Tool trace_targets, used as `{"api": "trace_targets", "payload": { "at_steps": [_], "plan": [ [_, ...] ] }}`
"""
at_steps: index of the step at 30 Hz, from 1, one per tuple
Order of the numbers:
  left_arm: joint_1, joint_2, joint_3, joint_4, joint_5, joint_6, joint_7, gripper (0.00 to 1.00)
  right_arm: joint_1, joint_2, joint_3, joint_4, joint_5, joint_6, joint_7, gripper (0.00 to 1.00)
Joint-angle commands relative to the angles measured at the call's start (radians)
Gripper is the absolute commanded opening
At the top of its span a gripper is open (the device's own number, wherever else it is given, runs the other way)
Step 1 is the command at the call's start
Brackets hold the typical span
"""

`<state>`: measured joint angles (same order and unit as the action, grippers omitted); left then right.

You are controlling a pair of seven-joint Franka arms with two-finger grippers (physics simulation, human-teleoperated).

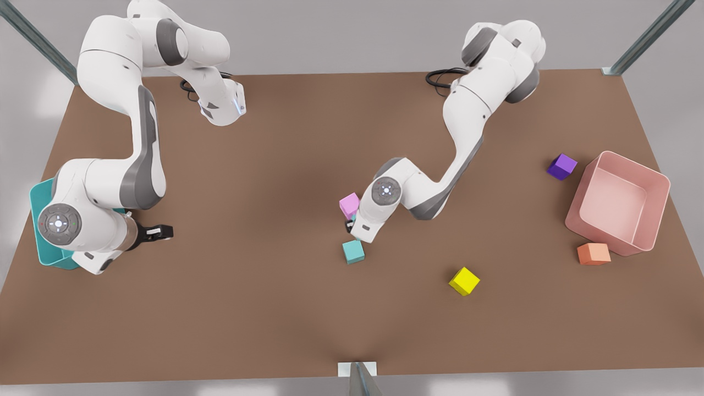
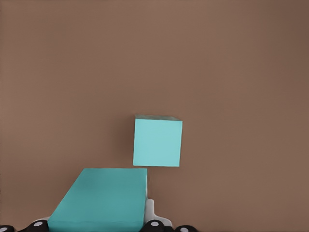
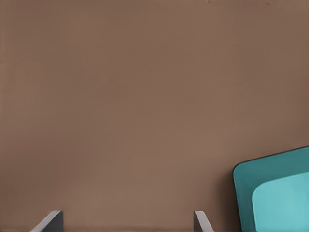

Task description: Stack the two blue cubes on top of each other

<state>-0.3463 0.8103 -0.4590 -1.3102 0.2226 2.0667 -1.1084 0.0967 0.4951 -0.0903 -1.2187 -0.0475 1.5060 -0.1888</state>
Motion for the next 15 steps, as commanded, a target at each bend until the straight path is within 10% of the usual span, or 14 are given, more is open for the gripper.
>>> {"api": "trace_targets", "payload": {
  "at_steps": [1, 15],
  "plan": [
    [0.000, 0.027, 0.000, 0.028, 0.024, -0.097, 0.033, 0.67, 0.000, -0.001, 0.000, 0.001, -0.002, -0.001, -0.112, 1.00],
    [-0.030, 0.173, 0.008, 0.249, 0.083, -0.106, 0.151, 0.67, 0.003, 0.007, 0.001, -0.001, -0.005, -0.001, -0.112, 1.00]
  ]
}}
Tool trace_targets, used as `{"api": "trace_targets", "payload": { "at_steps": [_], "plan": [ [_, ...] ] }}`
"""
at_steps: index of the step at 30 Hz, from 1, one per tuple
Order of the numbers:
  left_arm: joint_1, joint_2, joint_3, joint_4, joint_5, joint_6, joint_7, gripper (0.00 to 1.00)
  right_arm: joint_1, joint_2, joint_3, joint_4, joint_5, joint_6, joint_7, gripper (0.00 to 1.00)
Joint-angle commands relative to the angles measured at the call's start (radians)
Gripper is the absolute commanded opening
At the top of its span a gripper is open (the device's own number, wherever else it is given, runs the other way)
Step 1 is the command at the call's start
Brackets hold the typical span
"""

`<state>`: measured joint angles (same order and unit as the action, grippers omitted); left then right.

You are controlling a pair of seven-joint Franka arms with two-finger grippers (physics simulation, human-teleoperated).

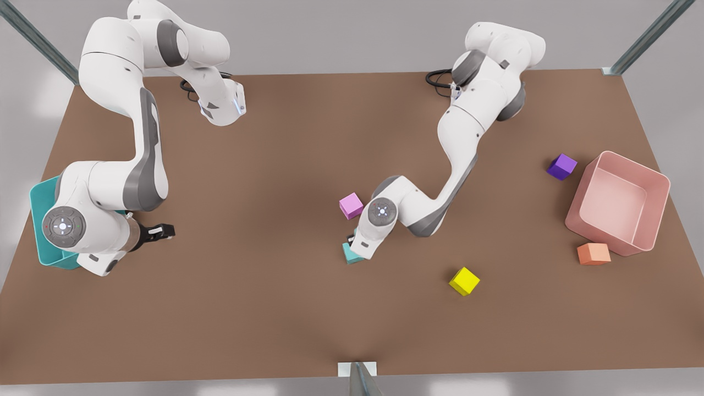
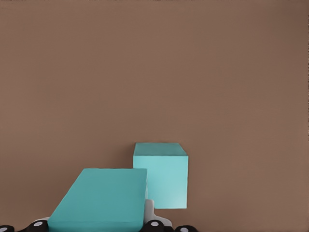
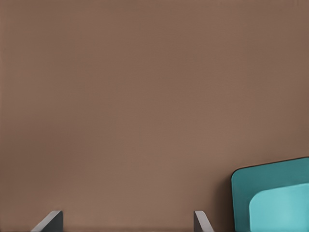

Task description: Stack the two blue cubes on top of each other

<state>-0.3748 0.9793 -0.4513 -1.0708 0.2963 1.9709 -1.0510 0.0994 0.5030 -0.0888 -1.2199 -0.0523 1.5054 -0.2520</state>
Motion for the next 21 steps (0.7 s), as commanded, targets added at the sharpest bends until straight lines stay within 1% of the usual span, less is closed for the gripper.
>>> {"api": "trace_targets", "payload": {
  "at_steps": [1, 4, 6, 15, 16, 17, 18, 19, 21],
  "plan": [
    [-0.001, 0.004, 0.002, 0.014, 0.009, -0.012, 0.094, 0.67, 0.000, 0.000, 0.000, 0.000, 0.000, -0.001, -0.049, 1.00],
    [-0.001, 0.005, 0.006, 0.034, 0.009, -0.015, 0.100, 0.67, 0.000, 0.000, 0.000, 0.000, 0.002, -0.001, -0.049, 1.00],
    [-0.015, 0.035, 0.006, 0.077, 0.009, -0.012, 0.100, 0.68, 0.000, 0.000, 0.000, 0.000, 0.000, -0.001, -0.049, 1.00],
    [-0.024, 0.064, 0.005, 0.080, 0.009, 0.011, 0.097, 0.69, 0.000, 0.000, 0.000, 0.000, 0.000, -0.001, -0.049, 1.00],
    [-0.026, 0.064, 0.005, 0.081, 0.009, 0.011, 0.098, 0.71, 0.000, 0.000, 0.000, 0.000, 0.000, -0.002, -0.049, 1.00],
    [-0.026, 0.064, 0.005, 0.081, 0.009, 0.011, 0.097, 0.76, 0.000, 0.000, 0.000, 0.000, 0.000, -0.002, -0.049, 1.00],
    [-0.027, 0.064, 0.005, 0.081, 0.009, 0.011, 0.097, 0.90, 0.000, 0.000, 0.000, 0.000, 0.000, -0.002, -0.049, 1.00],
    [-0.027, 0.064, 0.005, 0.083, 0.009, 0.009, 0.097, 1.00, 0.000, 0.000, 0.000, 0.000, 0.000, -0.002, -0.049, 1.00],
    [-0.032, 0.064, 0.005, 0.083, 0.009, 0.009, 0.095, 1.00, 0.000, 0.000, 0.000, 0.000, 0.000, -0.002, -0.049, 1.00]
  ]
}}
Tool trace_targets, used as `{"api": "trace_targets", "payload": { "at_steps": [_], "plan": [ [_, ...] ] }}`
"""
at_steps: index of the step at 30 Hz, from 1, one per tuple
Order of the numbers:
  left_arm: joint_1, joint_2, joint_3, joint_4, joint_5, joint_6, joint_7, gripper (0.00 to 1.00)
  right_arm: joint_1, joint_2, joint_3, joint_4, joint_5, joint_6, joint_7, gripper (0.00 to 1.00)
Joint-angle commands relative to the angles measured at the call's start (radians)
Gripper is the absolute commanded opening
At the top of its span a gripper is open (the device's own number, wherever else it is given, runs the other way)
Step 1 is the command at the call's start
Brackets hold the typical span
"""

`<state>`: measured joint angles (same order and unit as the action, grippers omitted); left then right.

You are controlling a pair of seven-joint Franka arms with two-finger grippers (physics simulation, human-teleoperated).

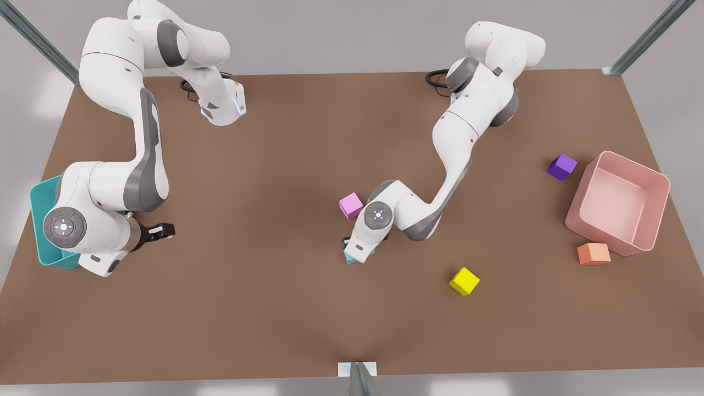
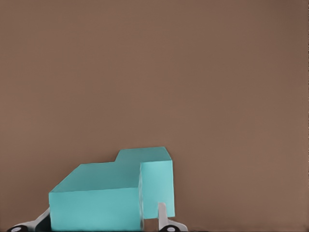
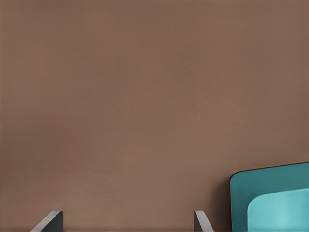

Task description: Stack the two blue cubes on top of each other

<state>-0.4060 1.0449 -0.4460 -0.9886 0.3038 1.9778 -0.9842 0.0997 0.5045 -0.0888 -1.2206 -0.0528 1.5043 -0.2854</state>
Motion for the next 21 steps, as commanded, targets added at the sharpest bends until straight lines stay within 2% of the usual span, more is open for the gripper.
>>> {"api": "trace_targets", "payload": {
  "at_steps": [1, 21],
  "plan": [
    [-0.002, -0.002, 0.000, 0.001, 0.002, 0.003, 0.027, 1.00, 0.000, -0.001, 0.000, 0.000, 0.001, -0.001, -0.015, 1.00],
    [-0.036, -0.003, -0.005, -0.001, -0.008, 0.007, -0.039, 1.00, 0.000, -0.001, 0.000, 0.001, 0.001, -0.001, -0.015, 1.00]
  ]
}}
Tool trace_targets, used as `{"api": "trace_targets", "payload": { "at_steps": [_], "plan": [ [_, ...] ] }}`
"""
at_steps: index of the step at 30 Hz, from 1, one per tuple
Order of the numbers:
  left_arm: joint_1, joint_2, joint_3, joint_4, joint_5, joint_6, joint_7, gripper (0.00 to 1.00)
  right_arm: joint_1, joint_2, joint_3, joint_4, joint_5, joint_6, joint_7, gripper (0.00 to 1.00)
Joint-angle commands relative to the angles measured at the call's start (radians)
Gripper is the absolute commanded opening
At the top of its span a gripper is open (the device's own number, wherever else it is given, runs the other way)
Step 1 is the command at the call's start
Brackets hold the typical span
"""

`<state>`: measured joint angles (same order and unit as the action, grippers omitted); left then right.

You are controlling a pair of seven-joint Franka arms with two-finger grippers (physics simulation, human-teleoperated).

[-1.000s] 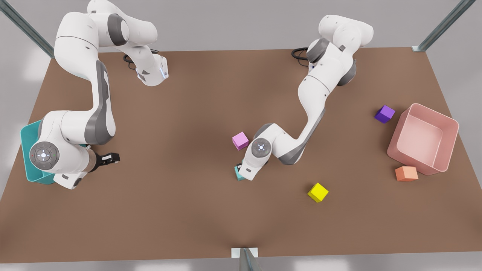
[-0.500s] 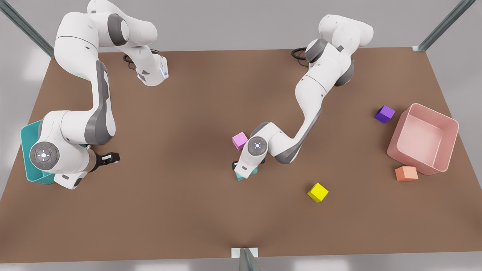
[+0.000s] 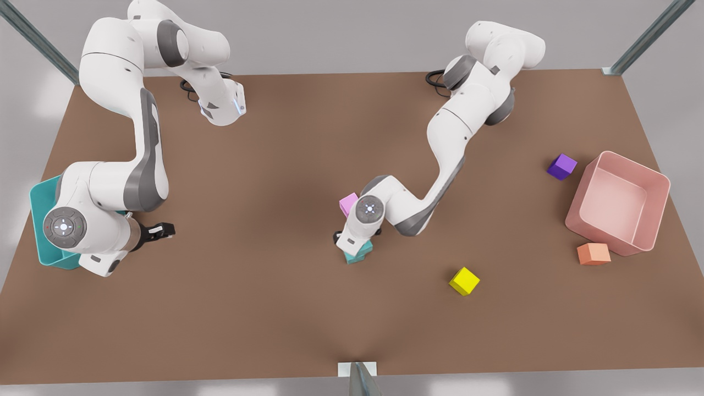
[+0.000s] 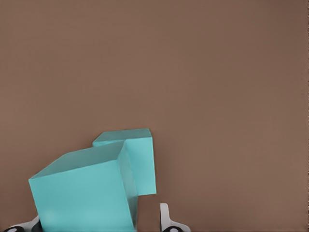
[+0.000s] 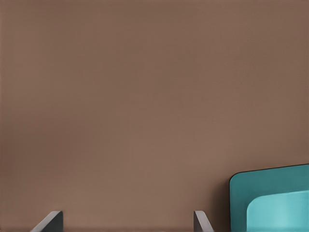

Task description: Stack the two blue cubes on top of each other

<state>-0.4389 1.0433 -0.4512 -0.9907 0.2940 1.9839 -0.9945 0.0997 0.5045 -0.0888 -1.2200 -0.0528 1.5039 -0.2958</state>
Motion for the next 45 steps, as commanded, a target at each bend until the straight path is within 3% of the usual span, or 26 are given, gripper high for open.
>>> {"api": "trace_targets", "payload": {
  "at_steps": [1, 35, 39, 42, 43, 45],
  "plan": [
    [-0.004, -0.002, 0.000, 0.000, 0.002, 0.016, -0.033, 1.00, 0.000, -0.001, 0.000, 0.000, 0.001, -0.001, -0.005, 1.00],
    [0.002, -0.057, -0.034, 0.001, -0.018, -0.086, -0.033, 1.00, 0.000, -0.001, 0.000, 0.000, 0.001, -0.001, -0.003, 1.00],
    [0.012, -0.209, -0.032, 0.006, -0.113, -0.347, -0.032, 1.00, 0.000, 0.005, 0.000, 0.004, 0.001, -0.001, -0.005, 1.00],
    [0.268, -0.298, -0.032, 0.041, -0.116, -0.579, 0.213, 1.00, 0.000, -0.004, -0.006, 0.017, -0.004, -0.013, -0.006, 1.00],
    [0.400, -0.315, -0.032, 0.041, -0.115, -0.620, 0.388, 1.00, -0.002, -0.011, -0.006, 0.057, -0.022, -0.040, -0.006, 1.00],
    [0.523, -0.319, -0.029, 0.041, -0.019, -0.674, 0.577, 1.00, -0.003, -0.061, -0.003, 0.066, -0.024, -0.076, -0.008, 1.00]
  ]
}}
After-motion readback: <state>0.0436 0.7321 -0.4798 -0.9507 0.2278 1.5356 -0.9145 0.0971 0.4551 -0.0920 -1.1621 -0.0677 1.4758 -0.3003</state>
